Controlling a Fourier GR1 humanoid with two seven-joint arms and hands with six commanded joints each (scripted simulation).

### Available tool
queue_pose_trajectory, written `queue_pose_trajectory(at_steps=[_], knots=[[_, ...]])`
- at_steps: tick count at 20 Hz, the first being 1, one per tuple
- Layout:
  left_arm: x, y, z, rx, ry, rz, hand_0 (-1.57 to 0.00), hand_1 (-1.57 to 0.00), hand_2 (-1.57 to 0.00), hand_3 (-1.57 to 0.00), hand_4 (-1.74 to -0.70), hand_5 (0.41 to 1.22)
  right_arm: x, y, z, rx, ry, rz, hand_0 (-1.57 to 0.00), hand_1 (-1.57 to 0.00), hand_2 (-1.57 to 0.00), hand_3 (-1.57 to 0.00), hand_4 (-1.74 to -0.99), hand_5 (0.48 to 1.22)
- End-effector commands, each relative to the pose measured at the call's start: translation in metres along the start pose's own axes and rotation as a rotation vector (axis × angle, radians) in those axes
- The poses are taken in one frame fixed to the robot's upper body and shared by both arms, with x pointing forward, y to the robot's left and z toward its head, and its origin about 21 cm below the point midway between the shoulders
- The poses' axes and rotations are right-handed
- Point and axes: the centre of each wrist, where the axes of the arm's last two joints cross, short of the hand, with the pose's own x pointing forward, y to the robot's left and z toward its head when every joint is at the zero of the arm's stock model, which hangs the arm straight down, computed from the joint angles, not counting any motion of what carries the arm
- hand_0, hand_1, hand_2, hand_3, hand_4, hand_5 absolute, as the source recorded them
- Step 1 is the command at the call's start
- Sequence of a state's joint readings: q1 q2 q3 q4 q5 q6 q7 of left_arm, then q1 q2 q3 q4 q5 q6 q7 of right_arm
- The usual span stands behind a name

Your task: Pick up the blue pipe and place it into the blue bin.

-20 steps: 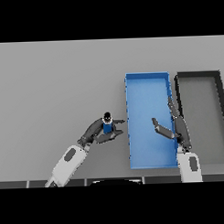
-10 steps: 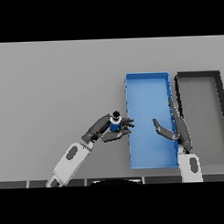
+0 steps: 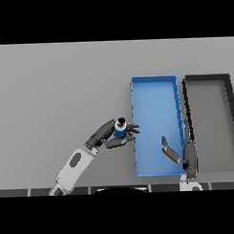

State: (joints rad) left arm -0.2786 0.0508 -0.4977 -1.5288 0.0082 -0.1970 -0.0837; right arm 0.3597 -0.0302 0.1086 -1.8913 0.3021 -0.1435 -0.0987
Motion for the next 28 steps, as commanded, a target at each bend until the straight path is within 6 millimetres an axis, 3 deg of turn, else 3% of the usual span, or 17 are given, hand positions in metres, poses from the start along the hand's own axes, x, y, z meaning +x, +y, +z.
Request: queue_pose_trajectory(at_steps=[1, 4, 9, 18, 25, 28], knots=[[0.001, -0.001, -0.002, -0.005, 0.013, 0.005, -1.57, -1.57, -1.57, -1.57, -1.47, 1.221, 0.006, -0.004, -0.002, 0.021, -0.049, -0.067, 0.0, 0.0, -0.04, 0.0, -1.195, 0.648], [0.001, -0.002, 0.002, -0.016, -0.004, 0.009, -1.57, -1.57, -1.57, -1.57, -1.47, 1.221, 0.03, -0.015, -0.009, 0.177, -0.099, -0.253, 0.0, -0.03, -0.11, 0.0, -1.209, 0.609], [0.005, -0.004, -0.002, -0.02, 0.003, 0.008, -1.57, -1.57, -1.57, -1.57, -1.47, 1.221, 0.081, -0.027, -0.04, 0.475, -0.115, -0.27, 0.0, -0.01, -0.11, 0.0, -1.247, 0.568], [0.005, -0.002, -0.005, -0.025, 0.004, -0.01, -1.57, -1.57, -1.57, -1.57, -1.47, 1.221, 0.144, 0.009, -0.074, 0.777, -0.252, -0.143, 0.0, 0.0, -0.04, 0.0, -1.3, 0.56], [0.004, 0.004, -0.007, -0.045, 0.006, 0.027, -1.57, -1.57, -1.57, -1.57, -1.47, 1.221, 0.18, 0.04, -0.09, 0.914, -0.317, -0.099, -0.01, -0.02, -0.07, 0.0, -1.223, 0.54], [0.005, 0.004, -0.005, -0.035, 0.029, 0.003, -1.57, -1.57, -1.57, -1.57, -1.47, 1.221, 0.183, 0.051, -0.102, 0.949, -0.293, -0.058, -0.02, -0.03, -0.08, 0.0, -1.186, 0.521]])
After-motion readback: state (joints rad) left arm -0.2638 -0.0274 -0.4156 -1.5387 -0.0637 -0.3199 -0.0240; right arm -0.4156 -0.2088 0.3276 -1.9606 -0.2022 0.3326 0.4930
